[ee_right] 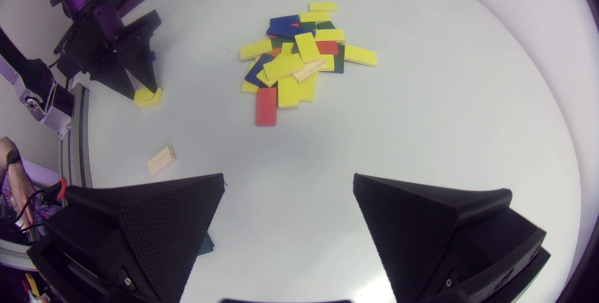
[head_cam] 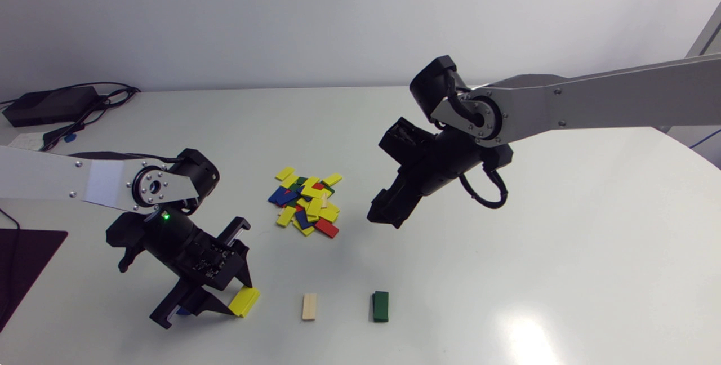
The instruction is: Take domino bricks one by one from the mixed stack on the table and place each onto the existing stack of the same color.
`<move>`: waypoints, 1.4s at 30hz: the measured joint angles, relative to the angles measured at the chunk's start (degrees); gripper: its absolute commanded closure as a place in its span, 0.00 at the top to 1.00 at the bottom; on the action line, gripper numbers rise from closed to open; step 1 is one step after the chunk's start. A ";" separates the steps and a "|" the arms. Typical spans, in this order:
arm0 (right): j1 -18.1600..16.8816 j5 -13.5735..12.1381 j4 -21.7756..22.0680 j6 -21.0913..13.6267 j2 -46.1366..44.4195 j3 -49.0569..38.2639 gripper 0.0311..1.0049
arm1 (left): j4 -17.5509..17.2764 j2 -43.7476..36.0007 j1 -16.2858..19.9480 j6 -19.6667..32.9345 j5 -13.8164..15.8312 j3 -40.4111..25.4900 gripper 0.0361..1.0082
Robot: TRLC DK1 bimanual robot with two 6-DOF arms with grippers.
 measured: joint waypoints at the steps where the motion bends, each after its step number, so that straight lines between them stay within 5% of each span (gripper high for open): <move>1: 0.00 0.00 0.07 0.00 0.00 0.00 0.96 | 0.02 0.00 -0.11 0.02 0.00 0.00 0.14; 27: -0.44 -0.20 0.24 -0.02 0.00 -0.37 0.96 | -0.04 0.48 -1.22 -0.02 -0.15 0.87 0.15; 36: -0.44 -0.20 0.24 -0.02 0.00 -0.35 0.96 | -0.07 0.72 -1.22 -0.02 -0.68 0.87 0.77; 39: -0.44 -0.20 0.22 -0.02 0.00 -0.37 0.96 | -0.07 0.74 -1.22 -0.02 -1.27 0.92 0.77; 42: -0.44 -0.20 0.22 -0.02 0.00 -0.37 0.96 | -0.09 0.74 -1.22 -0.02 -1.27 0.92 0.97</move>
